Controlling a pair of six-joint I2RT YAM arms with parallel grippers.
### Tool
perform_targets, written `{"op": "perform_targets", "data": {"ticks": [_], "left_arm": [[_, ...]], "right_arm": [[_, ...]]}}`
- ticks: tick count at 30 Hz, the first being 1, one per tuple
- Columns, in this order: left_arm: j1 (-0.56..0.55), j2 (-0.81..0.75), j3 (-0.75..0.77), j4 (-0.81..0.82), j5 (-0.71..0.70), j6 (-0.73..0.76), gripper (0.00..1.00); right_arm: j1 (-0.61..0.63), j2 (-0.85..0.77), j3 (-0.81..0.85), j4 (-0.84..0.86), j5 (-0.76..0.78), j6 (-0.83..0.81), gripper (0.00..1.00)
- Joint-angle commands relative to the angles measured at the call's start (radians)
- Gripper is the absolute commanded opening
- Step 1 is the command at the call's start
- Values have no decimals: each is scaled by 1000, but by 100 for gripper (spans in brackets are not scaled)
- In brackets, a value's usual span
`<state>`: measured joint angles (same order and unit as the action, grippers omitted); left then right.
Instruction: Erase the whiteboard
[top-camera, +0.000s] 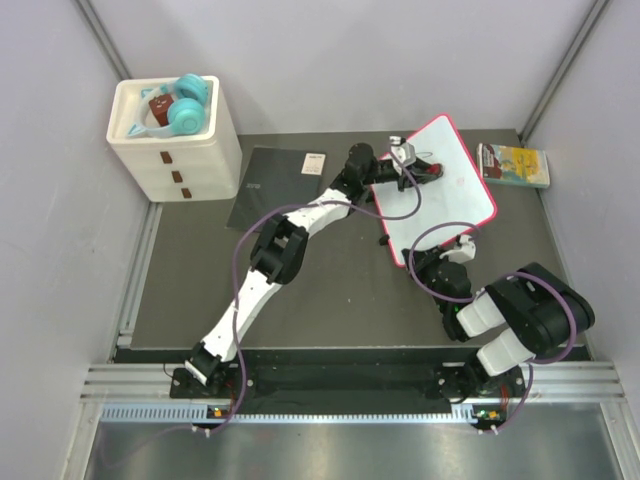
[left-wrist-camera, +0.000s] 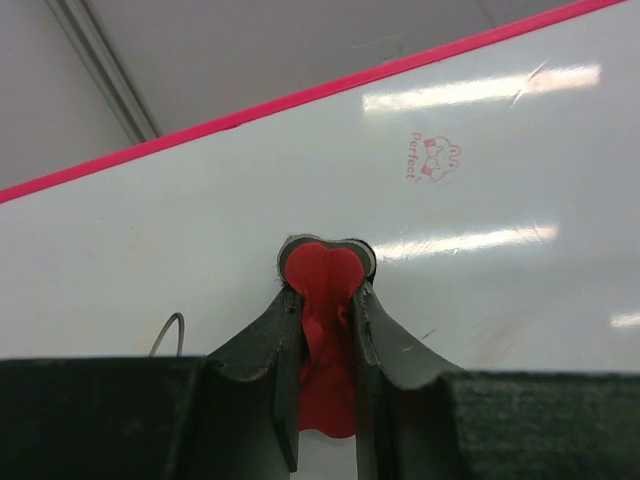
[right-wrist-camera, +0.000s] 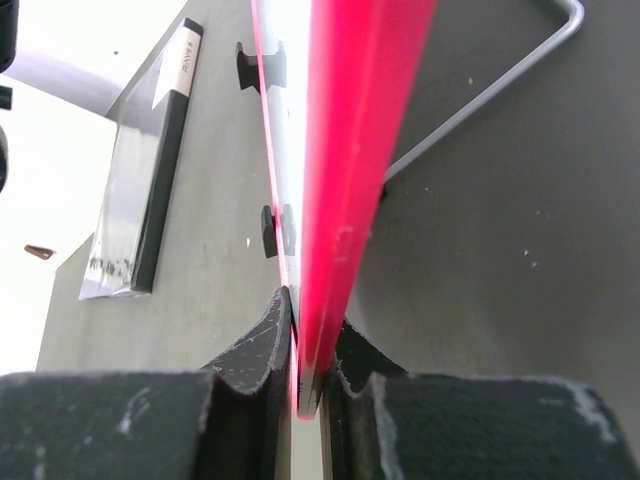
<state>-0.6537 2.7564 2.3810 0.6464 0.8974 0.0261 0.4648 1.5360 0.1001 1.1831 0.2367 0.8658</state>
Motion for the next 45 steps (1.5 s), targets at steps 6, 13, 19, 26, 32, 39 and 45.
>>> {"op": "perform_targets", "data": {"ticks": [6,13,19,26,32,39,45], "left_arm": [[-121,3,52,-39,-285,177,0],[-144,19,60,153,-281,-9,0],[-169,-26,-6,203,-115,-110,0],[-169,2,23,375,-146,-319,0],[-172,29,50,344,-267,-243,0],[-173,74,89,272,-403,-75,0],[-167,78,49,254,-368,-71,0]], "right_arm": [[66,38,-43,-375,-162,-125,0],[69,38,-40,-379,-158,-128,0],[69,38,-39,-382,-157,-129,0],[72,38,-37,-385,-155,-128,0],[75,41,-33,-390,-151,-129,0],[78,42,-31,-395,-151,-129,0],[78,46,-28,-399,-151,-133,0]]}}
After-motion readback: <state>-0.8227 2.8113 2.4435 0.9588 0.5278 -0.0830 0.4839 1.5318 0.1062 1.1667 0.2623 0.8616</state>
